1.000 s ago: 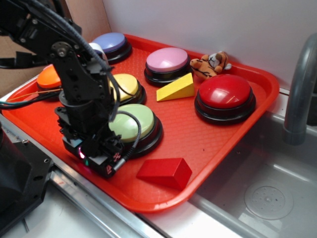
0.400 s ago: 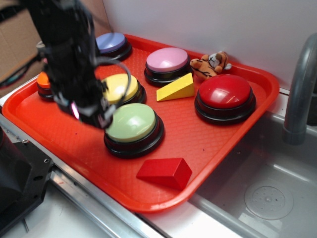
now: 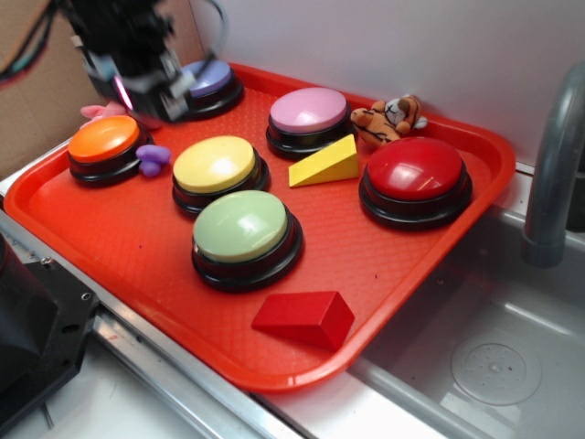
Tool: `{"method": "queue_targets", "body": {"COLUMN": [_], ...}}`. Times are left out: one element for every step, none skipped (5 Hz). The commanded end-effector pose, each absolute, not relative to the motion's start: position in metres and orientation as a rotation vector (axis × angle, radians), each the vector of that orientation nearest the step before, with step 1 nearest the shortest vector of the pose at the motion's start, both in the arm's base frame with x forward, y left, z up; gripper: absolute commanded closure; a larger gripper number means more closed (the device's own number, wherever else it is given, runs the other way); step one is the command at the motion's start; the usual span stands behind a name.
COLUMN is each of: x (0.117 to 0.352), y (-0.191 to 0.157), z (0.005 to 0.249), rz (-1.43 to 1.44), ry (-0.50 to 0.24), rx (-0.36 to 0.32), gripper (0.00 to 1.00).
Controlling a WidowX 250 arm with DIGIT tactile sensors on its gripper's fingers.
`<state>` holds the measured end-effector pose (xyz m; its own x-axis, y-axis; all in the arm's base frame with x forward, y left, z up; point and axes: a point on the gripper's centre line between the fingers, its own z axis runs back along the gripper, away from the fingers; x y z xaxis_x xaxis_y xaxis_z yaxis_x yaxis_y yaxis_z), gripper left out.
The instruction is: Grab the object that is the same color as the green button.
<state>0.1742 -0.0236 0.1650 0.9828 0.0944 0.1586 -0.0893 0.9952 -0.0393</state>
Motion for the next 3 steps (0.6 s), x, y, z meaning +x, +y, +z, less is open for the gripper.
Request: {"method": "queue_targets", "body": {"x": [0.178, 0.17, 0.158], "y": [0.019, 0.029, 0.026], "z": [0.214, 0.213, 0.211], "rz": [0.15, 0.169, 0.209], "ry": [-0.17, -0.091, 0.035], "rx": [-0.011, -0.036, -0.083], "gripper": [1.0, 1.0, 0.0]}}
